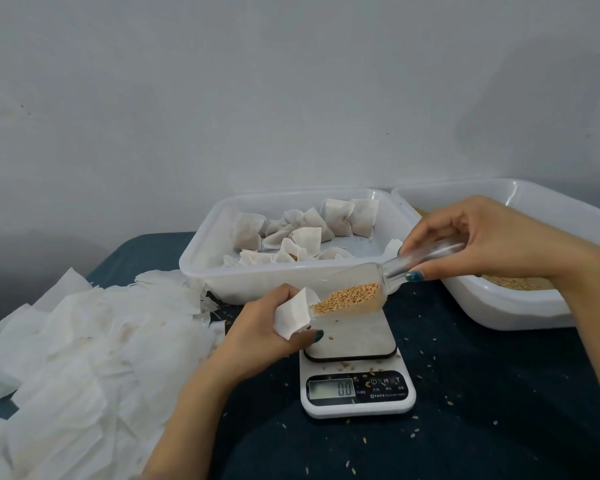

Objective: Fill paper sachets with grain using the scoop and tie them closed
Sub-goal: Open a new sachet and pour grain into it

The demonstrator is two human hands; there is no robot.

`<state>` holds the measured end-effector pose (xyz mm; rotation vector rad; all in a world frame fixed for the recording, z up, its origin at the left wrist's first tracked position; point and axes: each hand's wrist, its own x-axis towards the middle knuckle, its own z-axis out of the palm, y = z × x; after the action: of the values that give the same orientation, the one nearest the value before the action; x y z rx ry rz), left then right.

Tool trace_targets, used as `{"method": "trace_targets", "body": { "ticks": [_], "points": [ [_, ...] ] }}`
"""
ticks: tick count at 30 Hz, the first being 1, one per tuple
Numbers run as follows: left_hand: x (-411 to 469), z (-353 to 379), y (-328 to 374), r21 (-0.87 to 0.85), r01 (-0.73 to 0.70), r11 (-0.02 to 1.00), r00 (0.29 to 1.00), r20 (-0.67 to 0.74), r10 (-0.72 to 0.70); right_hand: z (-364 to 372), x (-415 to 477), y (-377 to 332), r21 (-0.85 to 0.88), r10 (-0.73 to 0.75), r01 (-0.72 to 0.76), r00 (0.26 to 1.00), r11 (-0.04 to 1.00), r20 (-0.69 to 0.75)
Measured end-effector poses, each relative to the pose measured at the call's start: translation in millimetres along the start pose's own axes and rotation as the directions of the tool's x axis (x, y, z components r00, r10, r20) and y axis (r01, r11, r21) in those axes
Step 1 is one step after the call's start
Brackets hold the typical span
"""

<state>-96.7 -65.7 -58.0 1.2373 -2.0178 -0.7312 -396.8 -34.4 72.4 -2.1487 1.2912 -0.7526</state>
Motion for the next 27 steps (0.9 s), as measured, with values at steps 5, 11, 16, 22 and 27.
{"method": "trace_targets", "body": {
  "ticks": [5, 11, 16, 22, 27],
  "points": [
    [-2.6, 2.9, 4.9, -0.106, 0.006, 0.994, 0.999, 0.048, -0.001, -9.0, 6.0, -18.8, -0.105, 0.008, -0.006, 1.0, 0.994, 0.014],
    [-2.3, 6.8, 7.9, -0.193, -0.006, 0.981, 0.998, 0.068, 0.019, -19.0, 15.0, -38.3, -0.207, 0.018, -0.01, 0.999, 0.978, 0.034],
    [-1.3, 7.4, 7.4, -0.245, -0.019, 0.969, 0.997, 0.071, 0.038, -23.4, 17.3, -44.2, -0.19, -0.001, 0.01, 0.999, 0.982, 0.048],
    [-0.5, 8.9, 6.3, -0.283, -0.038, 0.958, 0.997, 0.058, 0.057, -25.9, 16.6, -49.5, -0.216, -0.006, 0.018, 0.998, 0.976, 0.055],
    [1.5, 8.5, 6.0, -0.302, -0.051, 0.952, 0.997, 0.038, 0.065, -27.8, 13.9, -53.7, -0.235, 0.0, 0.01, 0.999, 0.972, 0.042]
  ]
}}
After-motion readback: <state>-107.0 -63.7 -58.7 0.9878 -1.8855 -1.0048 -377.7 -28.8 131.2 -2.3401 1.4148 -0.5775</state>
